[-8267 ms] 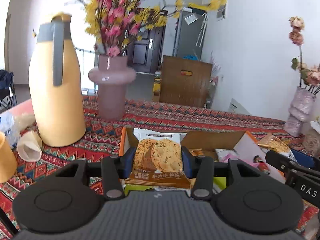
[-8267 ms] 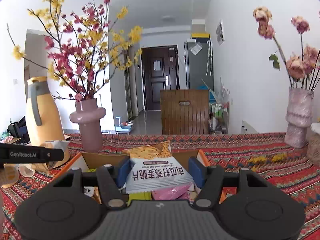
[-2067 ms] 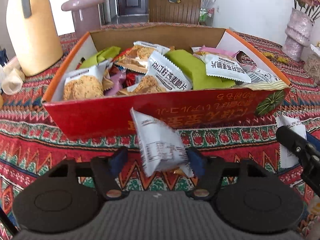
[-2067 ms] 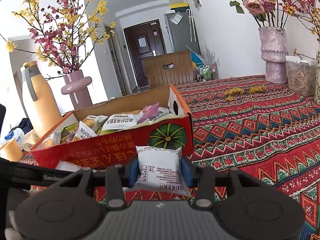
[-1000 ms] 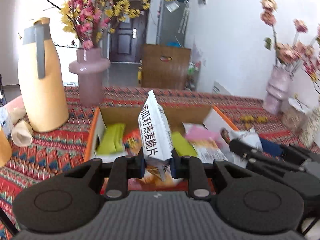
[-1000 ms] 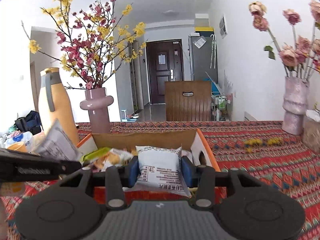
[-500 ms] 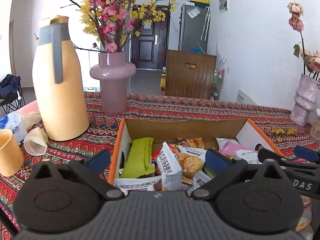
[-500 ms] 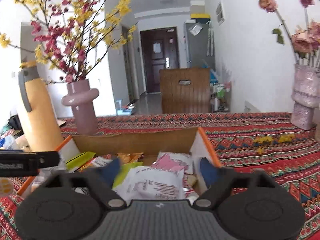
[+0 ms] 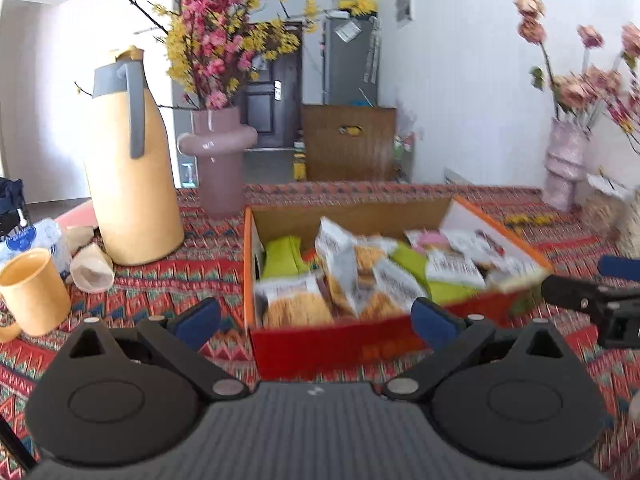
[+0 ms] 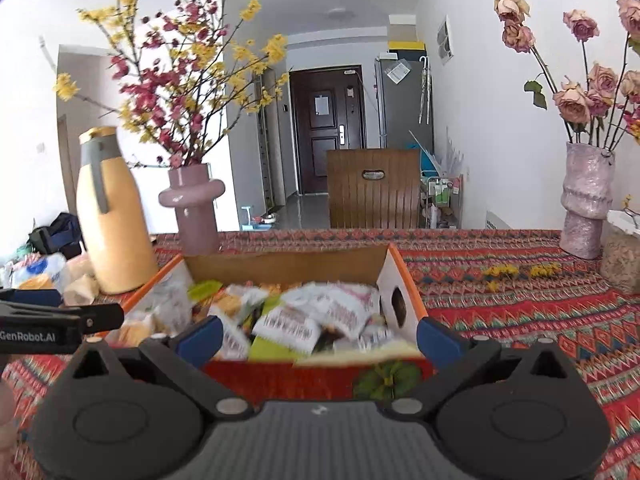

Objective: Organize snacks
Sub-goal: 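Withdraw both grippers from the box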

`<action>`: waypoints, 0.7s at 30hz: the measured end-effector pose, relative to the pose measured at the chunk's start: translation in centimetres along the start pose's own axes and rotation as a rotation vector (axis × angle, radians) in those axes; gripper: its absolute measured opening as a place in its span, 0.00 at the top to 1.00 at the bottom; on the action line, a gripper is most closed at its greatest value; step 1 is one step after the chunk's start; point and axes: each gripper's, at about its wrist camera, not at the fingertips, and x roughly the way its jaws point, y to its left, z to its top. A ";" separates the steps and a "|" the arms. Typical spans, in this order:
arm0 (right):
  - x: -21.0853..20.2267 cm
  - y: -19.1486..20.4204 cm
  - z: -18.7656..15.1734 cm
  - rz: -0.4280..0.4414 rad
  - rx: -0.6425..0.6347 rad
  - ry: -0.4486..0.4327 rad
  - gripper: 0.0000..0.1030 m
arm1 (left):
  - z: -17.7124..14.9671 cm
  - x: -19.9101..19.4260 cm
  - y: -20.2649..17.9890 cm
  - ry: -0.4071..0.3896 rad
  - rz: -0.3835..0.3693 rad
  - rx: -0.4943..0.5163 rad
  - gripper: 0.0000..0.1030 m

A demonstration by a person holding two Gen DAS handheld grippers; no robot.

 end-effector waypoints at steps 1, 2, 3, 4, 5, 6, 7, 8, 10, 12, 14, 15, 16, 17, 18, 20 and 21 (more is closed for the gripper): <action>-0.5 0.1 -0.4 0.001 -0.003 0.008 0.00 | -0.7 -0.3 0.1 0.008 -0.004 0.003 0.00; -0.9 0.2 -0.9 0.003 -0.005 0.018 0.00 | -1.2 -0.6 0.1 0.016 -0.009 0.005 0.00; -1.2 0.3 -1.3 0.006 -0.007 0.031 0.00 | -1.6 -0.8 0.1 0.025 -0.011 0.005 0.00; -1.5 0.4 -1.7 0.009 -0.007 0.043 0.00 | -2.2 -1.0 0.2 0.035 -0.016 0.004 0.00; -1.7 0.5 -2.2 0.011 -0.007 0.055 0.00 | -2.5 -1.2 0.2 0.042 -0.022 0.005 0.00; -1.9 0.6 -2.6 0.012 -0.006 0.067 0.00 | -2.9 -1.3 0.3 0.050 -0.025 0.006 0.00; -2.1 0.7 -3.0 0.013 -0.005 0.078 0.00 | -3.3 -1.5 0.2 0.060 -0.028 0.009 0.00; -2.3 0.7 -3.3 0.015 -0.003 0.089 0.00 | -3.6 -1.6 0.2 0.066 -0.030 0.010 0.00; -2.5 0.7 -4.1 0.018 -0.001 0.107 0.00 | -4.2 -1.8 0.1 0.075 -0.036 0.014 0.00; -2.6 0.8 -4.6 0.017 0.005 0.124 0.00 | -4.7 -1.9 0.0 0.087 -0.045 0.011 0.00; -2.7 0.8 -5.0 0.018 0.008 0.135 0.00 | -5.1 -1.9 0.0 0.104 -0.053 0.003 0.00; -2.7 0.8 -5.2 0.017 0.010 0.141 0.00 | -5.3 -1.8 0.1 0.110 -0.055 0.000 0.00; -2.7 0.8 -5.4 0.018 0.012 0.146 0.00 | -5.5 -1.8 0.0 0.115 -0.057 -0.003 0.00; -2.7 0.8 -5.6 0.019 0.014 0.150 0.00 | -5.6 -1.9 0.1 0.117 -0.059 -0.006 0.00; -2.7 0.8 -5.7 0.019 0.016 0.154 0.00 | -5.7 -1.9 0.1 0.117 -0.059 -0.008 0.00; -2.7 0.7 -5.8 0.019 0.018 0.158 0.00 | -5.7 -2.0 0.1 0.115 -0.059 -0.011 0.00; -2.7 0.7 -5.9 0.018 0.020 0.160 0.00 | -5.7 -2.1 0.1 0.114 -0.059 -0.013 0.00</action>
